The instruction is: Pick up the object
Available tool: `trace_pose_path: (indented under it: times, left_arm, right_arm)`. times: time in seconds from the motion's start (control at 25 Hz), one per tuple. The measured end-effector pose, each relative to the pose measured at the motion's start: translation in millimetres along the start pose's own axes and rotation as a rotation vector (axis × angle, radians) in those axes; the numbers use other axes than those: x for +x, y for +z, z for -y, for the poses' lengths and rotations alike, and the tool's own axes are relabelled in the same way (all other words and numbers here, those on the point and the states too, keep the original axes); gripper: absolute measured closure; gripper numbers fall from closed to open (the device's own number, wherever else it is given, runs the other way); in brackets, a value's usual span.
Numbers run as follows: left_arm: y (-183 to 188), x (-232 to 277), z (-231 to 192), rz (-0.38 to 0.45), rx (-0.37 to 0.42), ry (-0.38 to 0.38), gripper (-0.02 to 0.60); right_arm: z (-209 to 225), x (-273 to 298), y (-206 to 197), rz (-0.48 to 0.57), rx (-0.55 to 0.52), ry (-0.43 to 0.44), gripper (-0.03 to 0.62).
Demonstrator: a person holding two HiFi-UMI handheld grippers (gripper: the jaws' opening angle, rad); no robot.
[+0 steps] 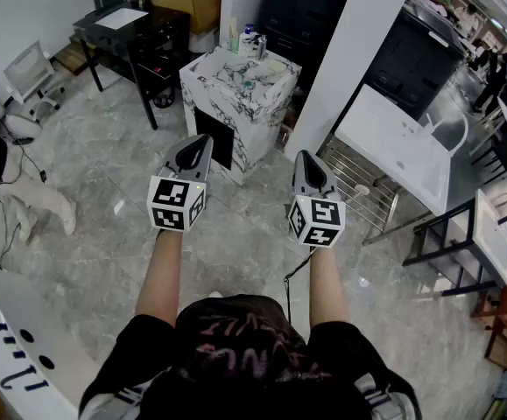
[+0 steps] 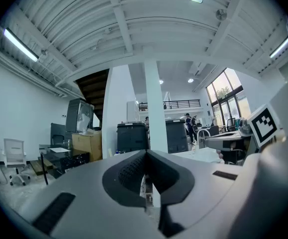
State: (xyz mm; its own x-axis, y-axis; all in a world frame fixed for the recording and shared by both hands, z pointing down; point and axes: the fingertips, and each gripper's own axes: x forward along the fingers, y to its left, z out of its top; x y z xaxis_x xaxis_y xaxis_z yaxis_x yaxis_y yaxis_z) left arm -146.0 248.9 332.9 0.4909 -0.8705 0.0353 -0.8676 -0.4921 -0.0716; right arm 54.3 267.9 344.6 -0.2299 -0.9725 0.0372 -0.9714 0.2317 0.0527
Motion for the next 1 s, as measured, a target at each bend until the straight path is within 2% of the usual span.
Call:
trace_pose_path:
  times: [0.48,1.0]
  left_arm:
    - [-3.1,3.4,14.9,-0.008,-0.008,0.004,0.566]
    - [-16.3,-2.5,5.4,-0.027,-0.010,-0.016,0.566]
  right_arm:
    - [13.6,-2.5,-5.2,-0.012,-0.002,0.001,0.580]
    - [-1.2,0.4,-12.6,-0.010,-0.026,-0.024,0.580]
